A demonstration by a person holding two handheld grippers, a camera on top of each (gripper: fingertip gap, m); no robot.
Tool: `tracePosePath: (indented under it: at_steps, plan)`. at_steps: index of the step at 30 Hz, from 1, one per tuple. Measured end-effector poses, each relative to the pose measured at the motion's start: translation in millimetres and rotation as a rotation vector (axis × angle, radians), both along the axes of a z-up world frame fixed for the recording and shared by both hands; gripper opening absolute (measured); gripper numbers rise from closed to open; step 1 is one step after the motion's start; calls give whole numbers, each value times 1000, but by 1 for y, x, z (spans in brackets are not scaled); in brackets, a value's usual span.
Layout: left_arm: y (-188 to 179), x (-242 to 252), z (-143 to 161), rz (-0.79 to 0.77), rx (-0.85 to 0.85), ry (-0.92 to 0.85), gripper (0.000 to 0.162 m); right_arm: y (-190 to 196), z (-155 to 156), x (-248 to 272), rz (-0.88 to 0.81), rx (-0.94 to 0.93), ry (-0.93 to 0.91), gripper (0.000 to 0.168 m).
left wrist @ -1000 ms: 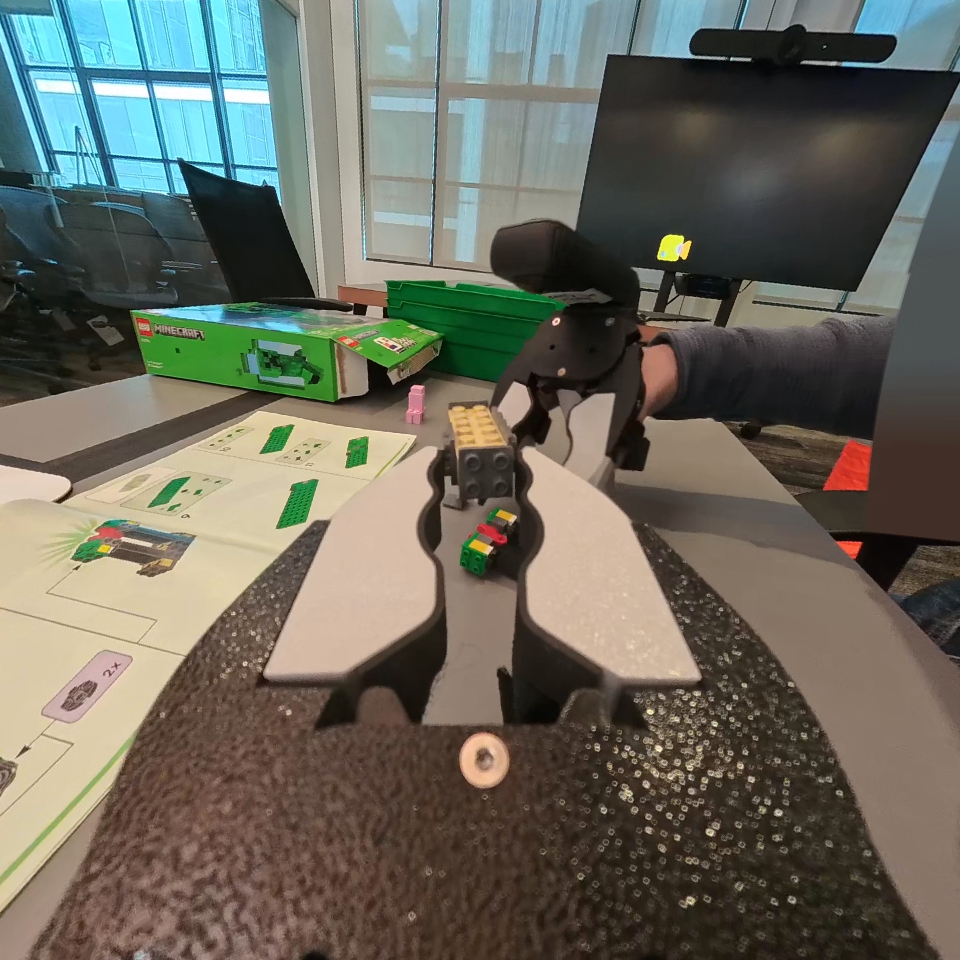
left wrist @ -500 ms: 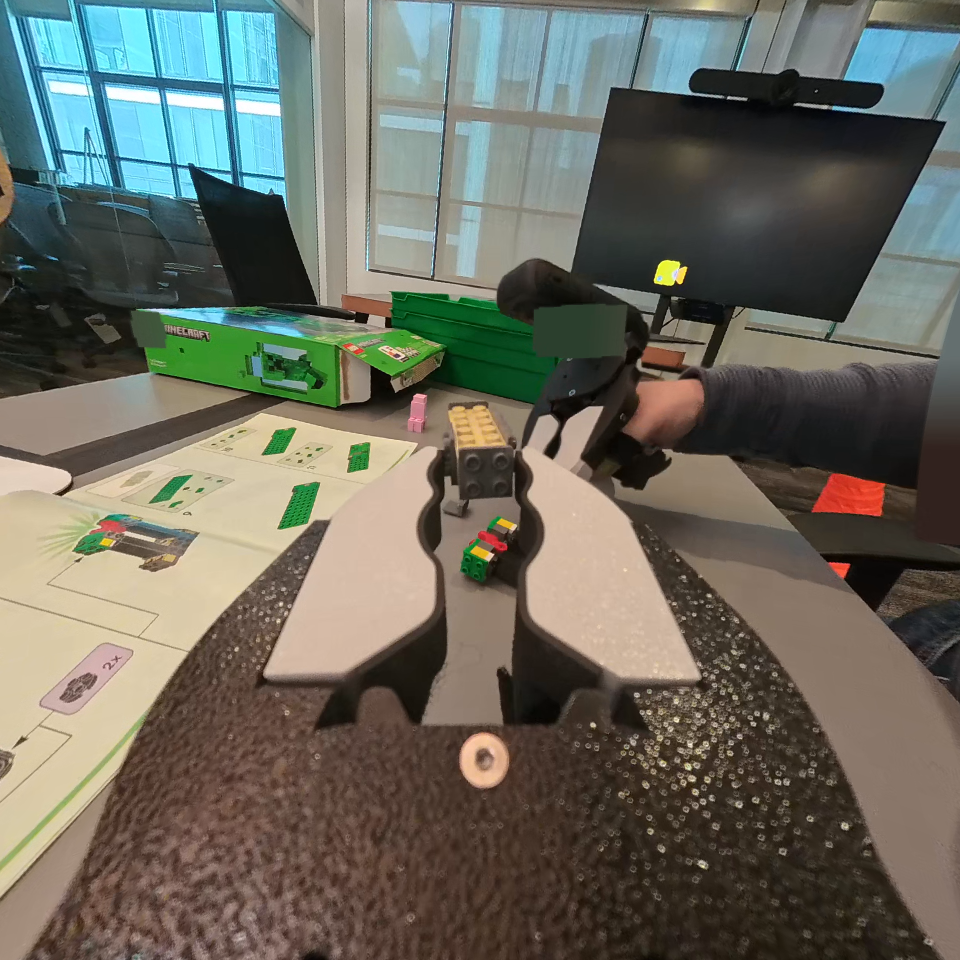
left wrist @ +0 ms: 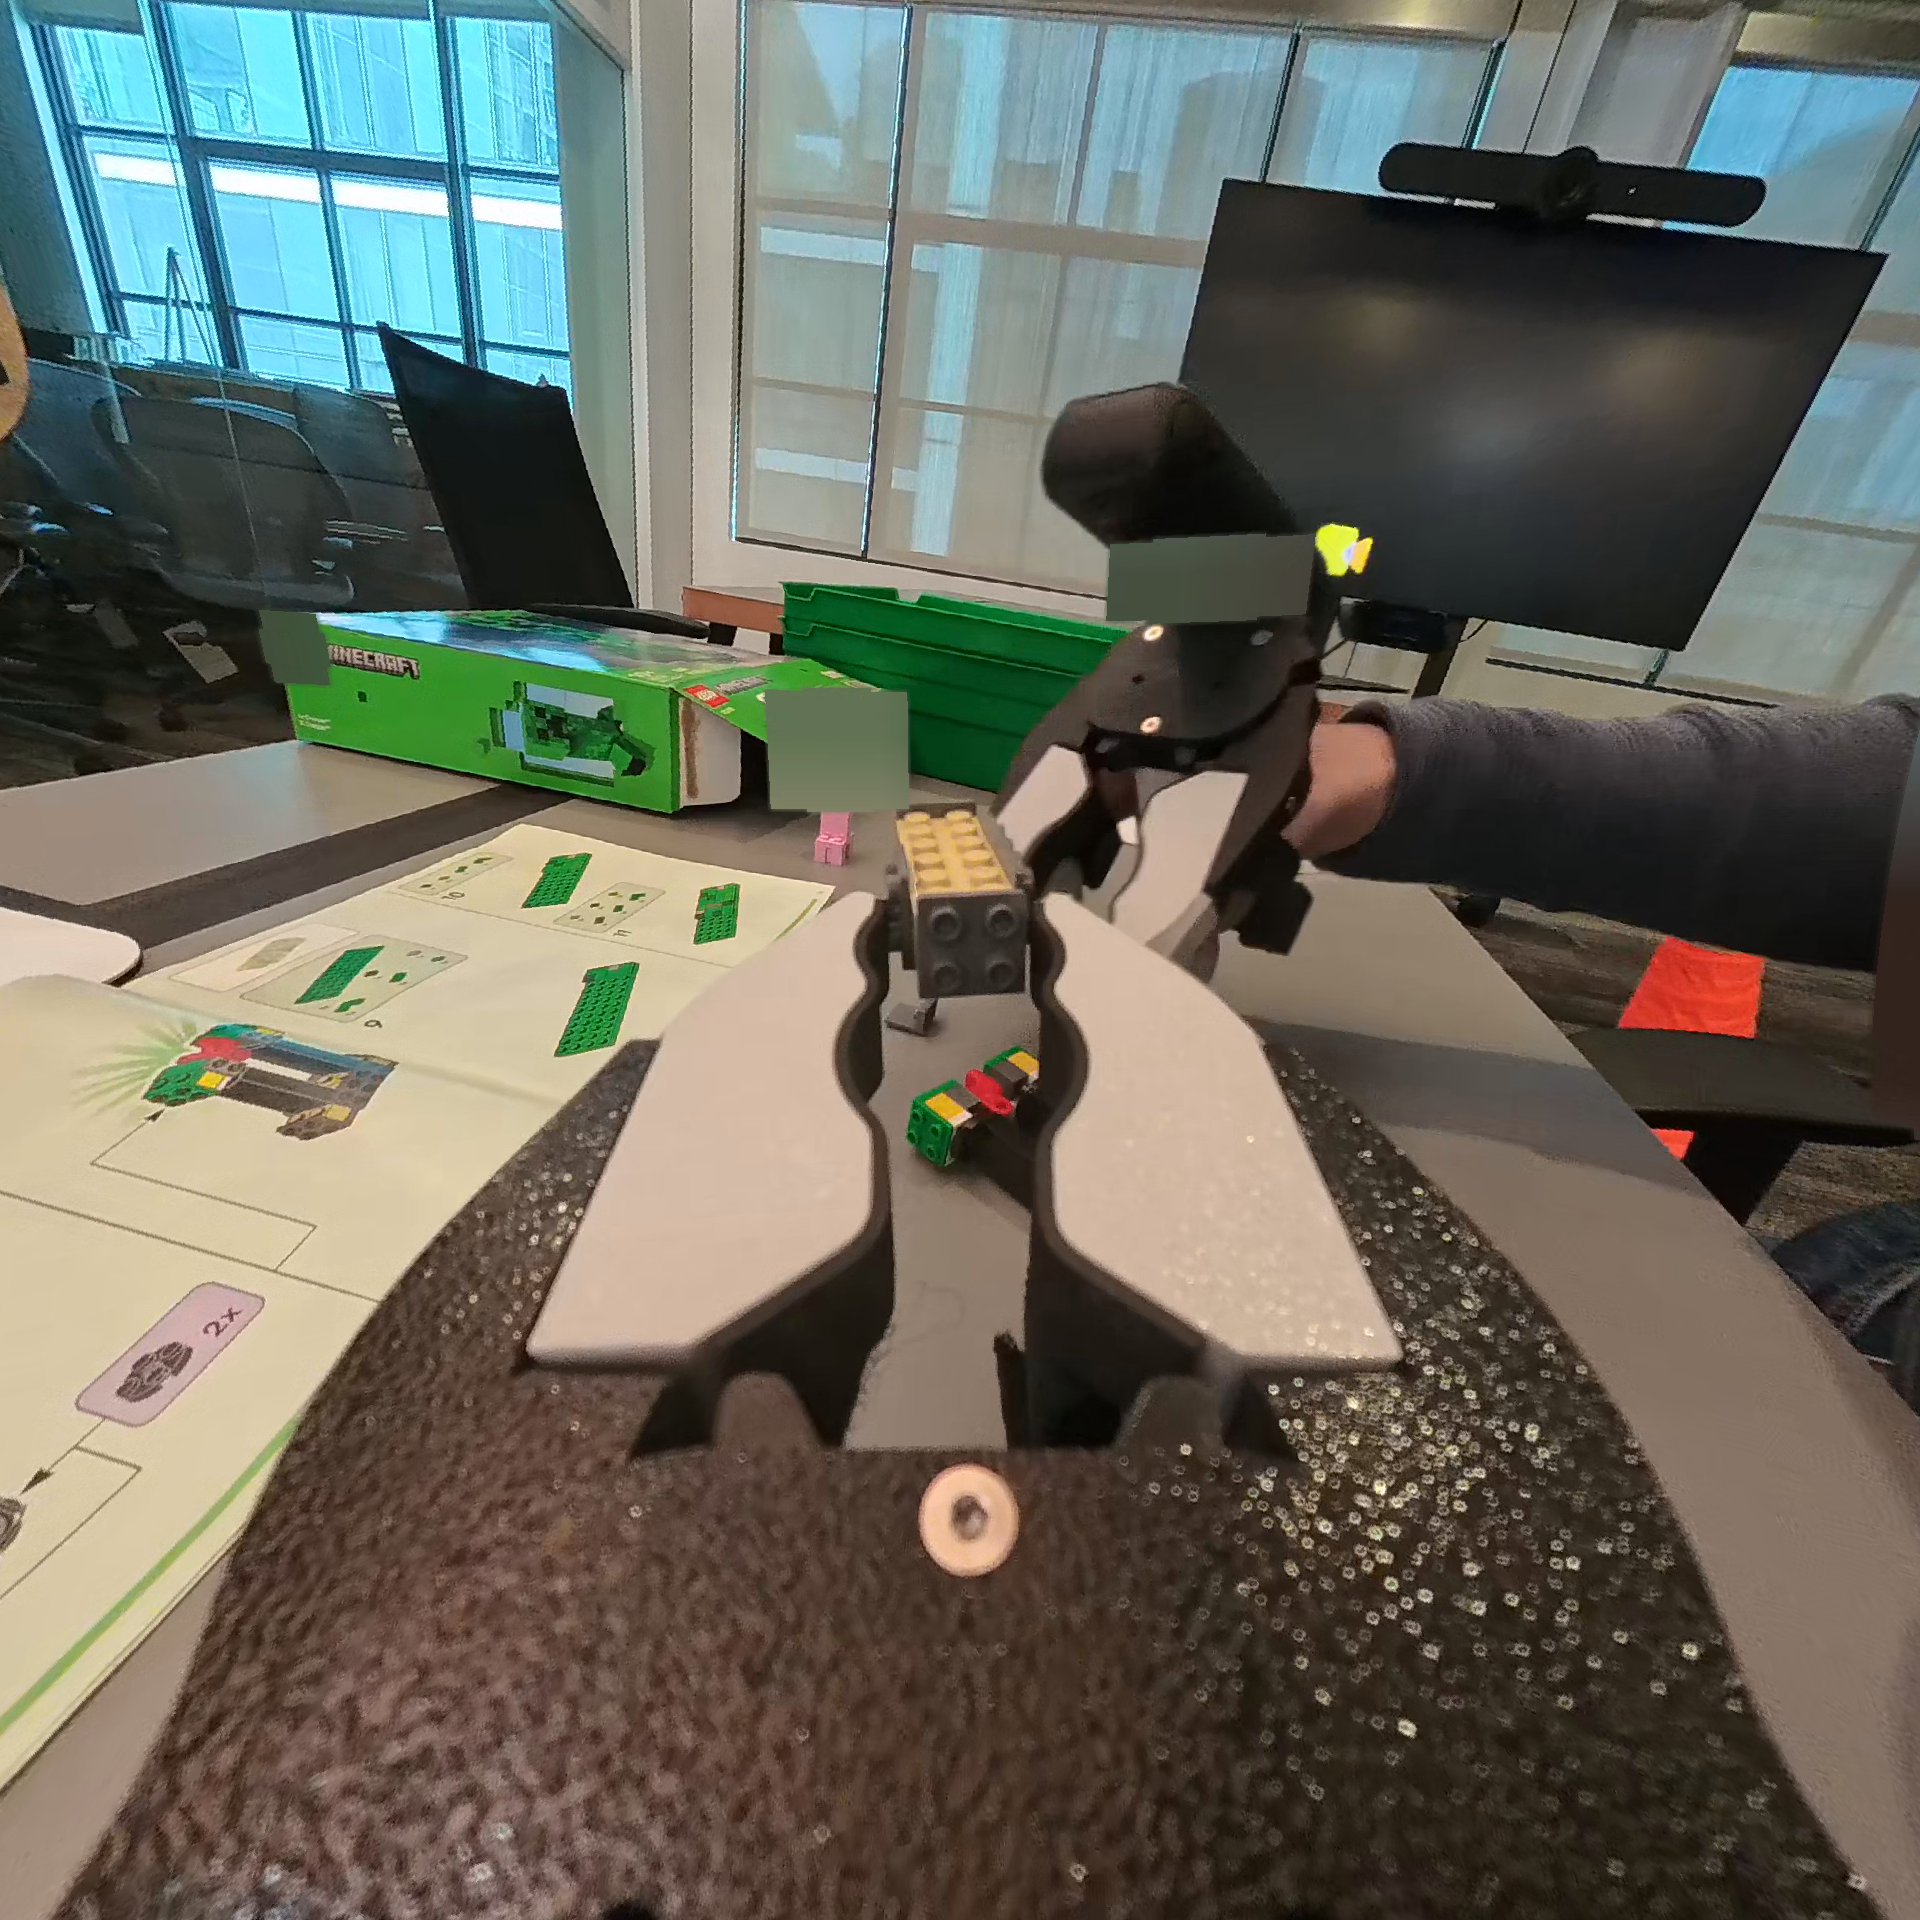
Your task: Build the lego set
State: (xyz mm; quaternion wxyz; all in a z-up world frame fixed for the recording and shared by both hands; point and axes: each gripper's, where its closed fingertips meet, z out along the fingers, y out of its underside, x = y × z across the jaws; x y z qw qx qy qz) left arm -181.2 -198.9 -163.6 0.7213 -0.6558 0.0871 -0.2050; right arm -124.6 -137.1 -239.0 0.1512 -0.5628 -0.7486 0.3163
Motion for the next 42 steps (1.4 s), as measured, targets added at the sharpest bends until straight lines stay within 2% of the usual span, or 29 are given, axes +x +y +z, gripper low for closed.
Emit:
tracePosePath:
  at_steps: [9, 13, 16, 18, 20, 24, 29, 37, 42]
  plan:
    - [0, 1, 0, -2, -1, 3, 25, -1, -20, -11, 79, 191, -273, 38]
    - [0, 1, 0, -2, -2, 1, 25, 1, -28, -12, 137, 290, -361, 37]
    - [0, 1, 0, -2, -3, 0, 25, 0, -35, -7, 176, 304, -439, 34]
    - [0, 1, 0, -3, -4, 0, 25, -2, -38, -5, 196, 304, -455, 25]
    - [0, 1, 0, -3, -4, -1, 25, 0, -36, -6, 203, 332, -443, 25]
    - [0, 0, -1, -2, -5, -3, 25, 7, -25, -10, 185, 413, -328, 24]
    - [1, 0, -2, -2, -19, -11, 25, 18, 3, -18, 155, 605, -86, 25]
    - [8, -2, -13, 37, -114, -13, 25, 20, 83, -33, 50, 978, 392, 25]
    - [12, -1, -22, 90, -173, 73, 25, 8, 126, -40, -22, 1200, 624, 24]
